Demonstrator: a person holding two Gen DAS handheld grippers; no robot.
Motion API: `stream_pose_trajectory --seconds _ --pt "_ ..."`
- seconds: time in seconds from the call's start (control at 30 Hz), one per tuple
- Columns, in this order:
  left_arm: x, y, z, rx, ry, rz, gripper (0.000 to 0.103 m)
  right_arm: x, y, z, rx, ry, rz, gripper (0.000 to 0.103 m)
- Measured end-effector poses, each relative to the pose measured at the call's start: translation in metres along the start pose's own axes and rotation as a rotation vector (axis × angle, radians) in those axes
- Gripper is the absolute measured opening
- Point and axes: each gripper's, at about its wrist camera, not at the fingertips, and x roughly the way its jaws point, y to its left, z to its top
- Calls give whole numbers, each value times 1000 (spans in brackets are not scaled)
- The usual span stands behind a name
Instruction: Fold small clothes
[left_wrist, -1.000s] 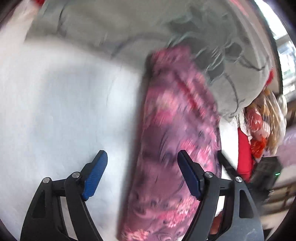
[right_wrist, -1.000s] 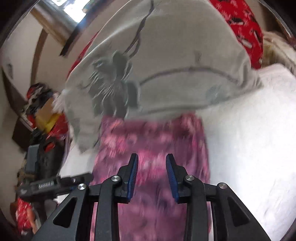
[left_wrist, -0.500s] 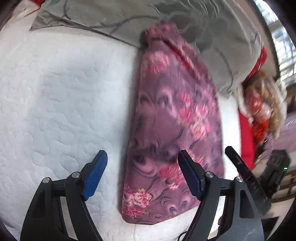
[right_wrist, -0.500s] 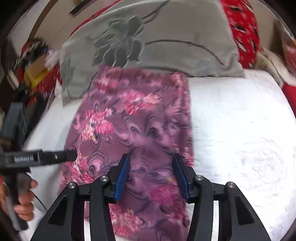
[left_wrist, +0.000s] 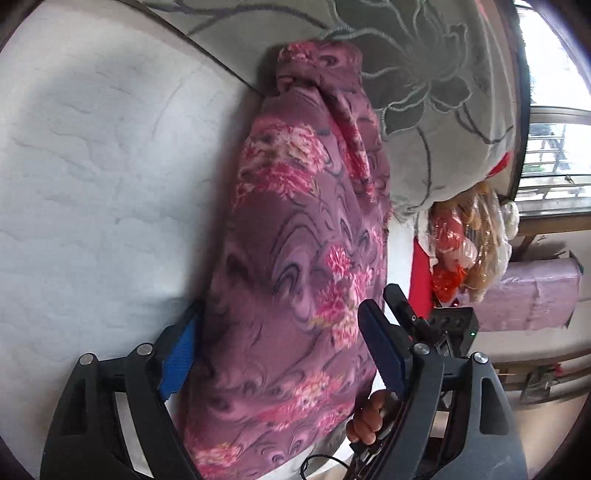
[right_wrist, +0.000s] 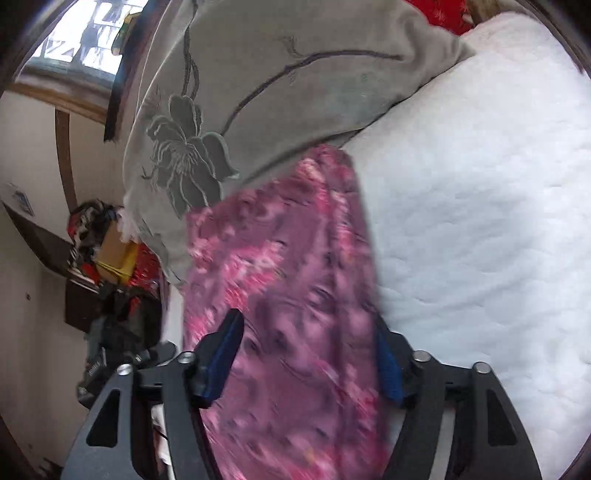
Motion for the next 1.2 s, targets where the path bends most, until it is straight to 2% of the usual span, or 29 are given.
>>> stream_pose_trajectory --seconds 0.1,0.17,0.23,0.27,0.33,0.4,0.63,0.87,1.03,1.2 --pt "-3 0 -2 -8 1 -11 81 4 10 0 -23 13 -35 68" --pt "1 -4 -3 -5 0 -9 73 -1 12 -3 -58 34 -48 55" --pt "9 -10 -3 9 5 12 55 -8 6 -6 -48 28 -56 29" --pt "9 -10 -4 11 5 12 51 -12 3 -7 -34 18 -47 27" --pt "8 -11 -5 5 3 8 35 -20 4 -10 -28 -5 -46 25" --pt "4 -14 -6 9 1 -6 27 -25 11 -13 -40 -23 -60 25" --pt "-18 -30 -17 63 -39 20 26 -44 39 -21 -62 -66 -71 23" --pt "-60 -28 -35 99 -83 33 27 -60 74 -41 -124 -86 -58 23" --pt "-98 -11 -53 90 -121 43 26 -59 99 -64 -136 -71 -17 23" --pt "-127 19 -72 59 -141 76 27 -44 119 -97 -136 -17 21 23"
